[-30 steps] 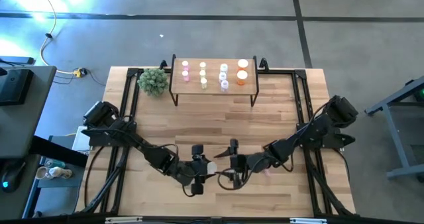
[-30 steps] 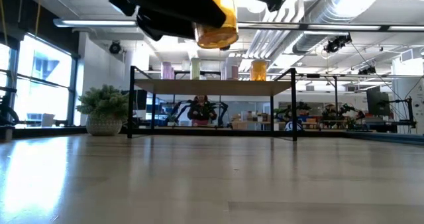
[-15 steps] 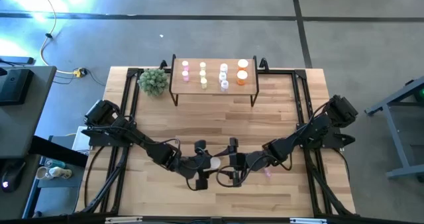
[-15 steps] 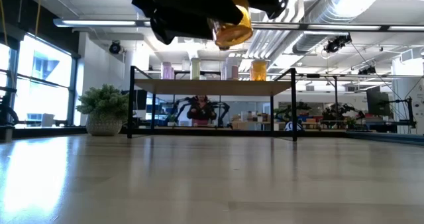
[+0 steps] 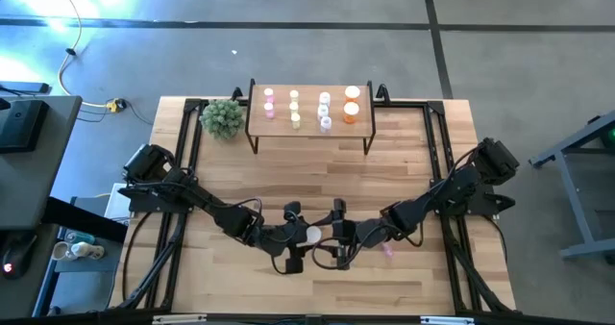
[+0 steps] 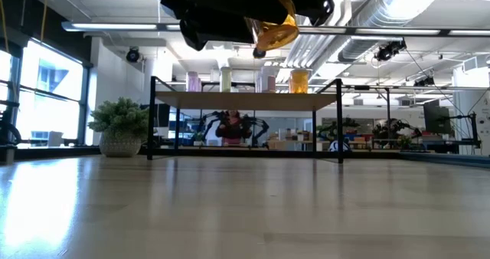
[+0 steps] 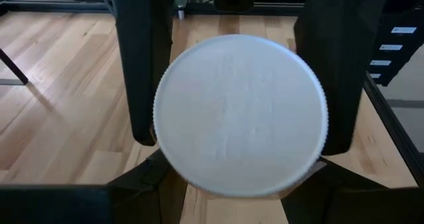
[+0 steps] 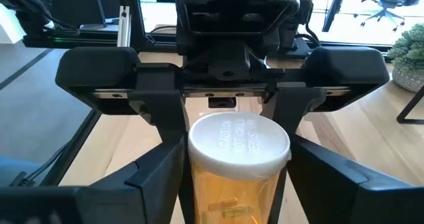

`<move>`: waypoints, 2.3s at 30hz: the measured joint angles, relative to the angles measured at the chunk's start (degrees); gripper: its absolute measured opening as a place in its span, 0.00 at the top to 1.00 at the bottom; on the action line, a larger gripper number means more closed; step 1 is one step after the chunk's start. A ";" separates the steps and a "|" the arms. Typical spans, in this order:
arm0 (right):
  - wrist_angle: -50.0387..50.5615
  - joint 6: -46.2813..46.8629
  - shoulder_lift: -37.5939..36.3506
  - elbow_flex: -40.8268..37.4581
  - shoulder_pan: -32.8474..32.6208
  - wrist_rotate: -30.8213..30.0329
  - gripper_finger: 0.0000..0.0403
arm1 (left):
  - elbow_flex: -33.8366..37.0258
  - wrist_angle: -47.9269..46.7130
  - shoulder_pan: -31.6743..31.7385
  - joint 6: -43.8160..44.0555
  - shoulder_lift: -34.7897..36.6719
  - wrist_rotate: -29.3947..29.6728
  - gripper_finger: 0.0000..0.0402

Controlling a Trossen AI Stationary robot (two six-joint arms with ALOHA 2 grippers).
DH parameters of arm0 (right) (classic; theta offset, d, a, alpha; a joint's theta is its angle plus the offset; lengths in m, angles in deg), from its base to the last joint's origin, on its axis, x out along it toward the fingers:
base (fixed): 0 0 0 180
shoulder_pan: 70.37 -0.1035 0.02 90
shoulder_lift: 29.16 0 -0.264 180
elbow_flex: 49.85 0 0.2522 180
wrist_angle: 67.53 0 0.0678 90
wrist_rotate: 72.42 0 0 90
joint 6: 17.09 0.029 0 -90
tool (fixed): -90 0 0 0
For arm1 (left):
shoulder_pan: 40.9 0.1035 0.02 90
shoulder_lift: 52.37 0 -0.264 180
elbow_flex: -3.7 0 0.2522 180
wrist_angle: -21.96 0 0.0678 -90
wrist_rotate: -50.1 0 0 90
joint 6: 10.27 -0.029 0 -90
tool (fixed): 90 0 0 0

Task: Pick and place medicine bottles onto shelf by color
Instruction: Put the orange pill bottle aligned with the other orange pill bottles on the shelf

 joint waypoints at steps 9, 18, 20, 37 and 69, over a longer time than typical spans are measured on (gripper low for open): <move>0.23 0.00 -0.02 0.02 0.00 0.02 0.51 | 0.00 0.05 0.38 -0.35 0.00 -0.19 0.55; 1.92 1.43 -0.07 0.13 0.35 0.49 0.52 | 0.00 -0.10 0.57 -0.20 -0.04 -2.24 0.55; 1.92 1.49 -0.07 0.13 0.35 0.52 0.52 | 0.00 -0.08 0.56 -0.20 -0.04 -2.20 0.55; 3.15 1.49 0.00 0.07 0.31 0.83 0.52 | 0.00 -0.26 0.53 -2.88 -0.04 -2.14 0.39; 12.67 -14.16 -21.54 0.04 3.01 -29.85 0.52 | 2.33 -17.36 4.84 -4.62 5.59 -4.06 0.39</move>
